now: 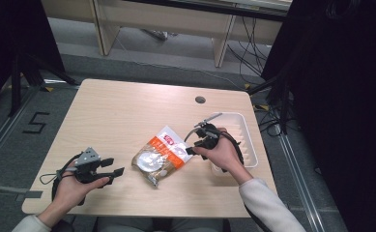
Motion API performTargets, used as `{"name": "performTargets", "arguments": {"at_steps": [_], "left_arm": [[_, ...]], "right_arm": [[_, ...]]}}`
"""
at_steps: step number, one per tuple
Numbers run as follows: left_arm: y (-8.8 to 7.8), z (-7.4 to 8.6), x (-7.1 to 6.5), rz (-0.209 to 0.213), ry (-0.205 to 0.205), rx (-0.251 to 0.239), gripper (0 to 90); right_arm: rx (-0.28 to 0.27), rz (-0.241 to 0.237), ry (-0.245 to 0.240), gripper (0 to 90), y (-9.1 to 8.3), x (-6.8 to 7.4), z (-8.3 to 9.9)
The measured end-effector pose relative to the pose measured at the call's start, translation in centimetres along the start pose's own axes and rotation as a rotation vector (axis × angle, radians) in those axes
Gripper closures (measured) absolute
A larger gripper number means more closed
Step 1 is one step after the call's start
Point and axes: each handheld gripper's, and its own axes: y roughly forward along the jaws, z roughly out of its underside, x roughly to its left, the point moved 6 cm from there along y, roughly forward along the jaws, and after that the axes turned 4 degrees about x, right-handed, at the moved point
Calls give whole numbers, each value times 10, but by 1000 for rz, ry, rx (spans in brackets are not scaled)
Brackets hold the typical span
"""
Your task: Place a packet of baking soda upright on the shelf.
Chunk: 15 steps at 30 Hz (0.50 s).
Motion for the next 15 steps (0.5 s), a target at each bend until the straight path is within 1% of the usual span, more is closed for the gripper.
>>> {"name": "performTargets", "arguments": {"at_steps": [1, 2, 3, 4, 5, 6, 7, 8, 9, 10, 11, 12, 13, 14, 15], "left_arm": [[0, 0, 0, 3, -1, 2, 391], [0, 0, 0, 4, 1, 1, 391], [0, 0, -1, 4, -1, 2, 392], [0, 0, -1, 4, -1, 2, 392], [1, 0, -2, 7, -7, -9, 393], [0, 0, -1, 1, 3, 4, 393], [0, 1, -1, 0, 7, 7, 393], [0, 1, -1, 0, 7, 7, 393], [0, 1, -1, 4, 5, 3, 394], [0, 1, -1, 6, 3, 4, 394], [0, 1, -1, 6, 11, 6, 394], [0, 1, -1, 6, 11, 6, 394], [0, 0, -1, 7, 20, 5, 394], [0, 1, -1, 6, 7, 6, 394], [0, 1, -1, 8, 6, 6, 395]], "right_arm": [[7, -2, 4, 507, 1, -2, -4], [7, -2, 4, 507, 1, -2, -4], [26, 6, 5, 505, 4, -6, -10], [26, 6, 5, 505, 4, -6, -10], [43, -3, 13, 505, 9, -9, -16], [56, -3, 1, 504, 12, -13, -17], [66, -2, 9, 504, 16, -15, -19], [66, -2, 9, 504, 16, -15, -19], [95, -5, 27, 504, 22, -20, -21], [103, -1, 32, 504, 25, -23, -22], [119, -3, 45, 504, 27, -24, -22], [121, -9, 45, 504, 30, -26, -23], [121, -9, 45, 504, 30, -26, -23], [136, -9, 57, 504, 32, -27, -23], [160, -11, 58, 504, 37, -28, -21]]}}
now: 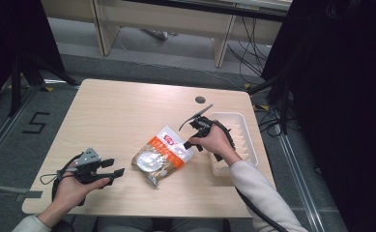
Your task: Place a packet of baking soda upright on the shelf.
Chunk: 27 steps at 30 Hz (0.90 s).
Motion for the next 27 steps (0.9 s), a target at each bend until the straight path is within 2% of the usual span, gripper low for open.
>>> {"name": "performTargets", "arguments": {"at_steps": [1, 2, 3, 4, 6, 8, 9, 12, 13, 14, 18, 21, 23, 27], "left_arm": [[0, 0, 0, 0, 1, 0, 395], [0, 0, 0, 0, 1, 0, 395], [0, 0, 0, 0, 11, -2, 395], [0, -1, 0, 1, 5, -6, 395], [0, -1, 0, 3, 4, -10, 395], [0, -1, 0, 1, -1, -6, 395], [0, -1, 0, 1, -1, -6, 395], [0, -1, 0, 0, 10, -5, 395], [0, -1, 0, 0, 9, -5, 395], [0, -1, 0, 0, 9, -5, 395], [0, 0, -1, 3, 0, -3, 395], [0, 0, -1, 3, 1, -2, 395], [0, 0, -1, 2, 3, 0, 395], [0, 0, -1, 4, 2, -4, 395]], "right_arm": [[-5, -6, 16, 503, 3, 1, -1], [17, -9, 17, 503, 3, 1, 0], [33, -9, 51, 502, 4, 3, 1], [31, -15, 38, 499, 5, 2, 0], [32, -11, 49, 498, 7, 1, 0], [47, -6, 38, 498, 9, -1, 1], [43, -9, 65, 498, 11, 1, 1], [60, -18, 61, 499, 15, 2, 2], [64, -16, 29, 499, 16, 0, 3], [56, -14, 27, 502, 18, 0, 3], [80, -35, 36, 517, 21, 1, 4], [78, -40, 21, 526, 22, 0, 4], [96, -59, 42, 544, 22, 2, 6], [73, -67, 40, 586, 20, 4, 4]]}}
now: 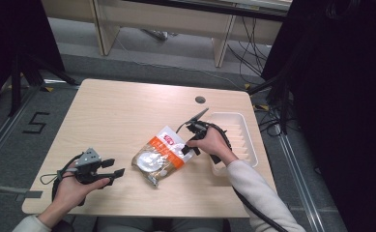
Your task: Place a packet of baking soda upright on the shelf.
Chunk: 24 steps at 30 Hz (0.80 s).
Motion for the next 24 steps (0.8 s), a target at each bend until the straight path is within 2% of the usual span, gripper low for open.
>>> {"name": "performTargets", "arguments": {"at_steps": [2, 3, 7, 8, 9, 11, 13, 14, 18, 19, 21, 22, 23, 24], "left_arm": [[0, 0, 1, 2, 18, 2, 395], [0, 0, 0, 1, 2, 0, 395], [0, 0, 0, -2, 5, 3, 395], [0, 0, 0, -2, 6, 3, 395], [0, 0, 0, -2, 4, 2, 396], [0, 0, 0, -3, 6, 3, 395], [0, 0, 0, -2, 6, 2, 395], [0, 0, 0, -2, 6, 3, 395], [-1, 0, 0, -1, 8, 2, 396], [-1, 0, 1, -1, 19, 1, 395], [-1, 0, 0, 0, 17, 1, 396], [0, 0, 0, -2, 4, -2, 395], [0, 0, 0, -2, 5, -3, 395], [0, -1, 0, -3, 7, -4, 395]], "right_arm": [[1, -31, -2, 614, -5, 4, -1], [3, -27, -4, 623, -7, 5, -1], [-5, -10, -10, 630, -5, 5, -1], [14, -19, -8, 632, -5, 6, -1], [10, -28, -3, 632, -3, 7, 0], [42, -24, -10, 630, 0, 8, 1], [40, -20, -4, 626, 3, 8, 2], [62, -10, -7, 623, 6, 7, 3], [66, -10, -12, 615, 9, 7, 3], [70, -9, -15, 610, 9, 7, 4], [65, -18, -6, 610, 8, 9, 3], [66, -32, 0, 610, 5, 11, 3], [39, -46, -27, 613, 4, 10, 1], [36, -53, 0, 617, 1, 12, 1]]}}
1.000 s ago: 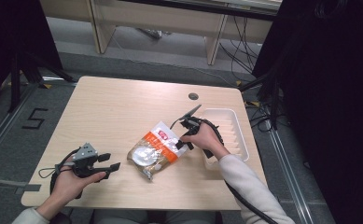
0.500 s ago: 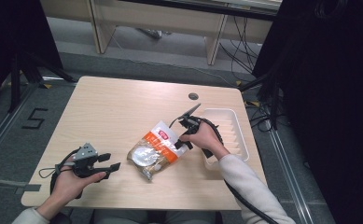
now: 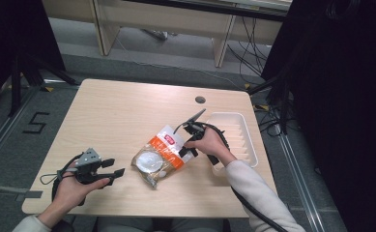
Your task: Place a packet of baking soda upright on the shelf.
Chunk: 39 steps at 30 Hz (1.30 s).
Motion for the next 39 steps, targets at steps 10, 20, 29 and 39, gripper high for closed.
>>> {"name": "performTargets", "arguments": {"at_steps": [10, 20, 29, 39], "left_arm": [[0, 0, -1, -1, 2, 3, 395], [0, 0, -1, 0, 1, 1, 396], [0, 0, -1, -1, 3, 0, 397], [0, 0, -1, -3, 6, 2, 397]], "right_arm": [[-28, -71, -32, 655, -9, 17, -2], [23, -35, -149, 828, 7, 23, 0], [46, -28, -161, 900, 1, 29, 0], [35, -21, -265, 900, -20, 37, -3]]}}
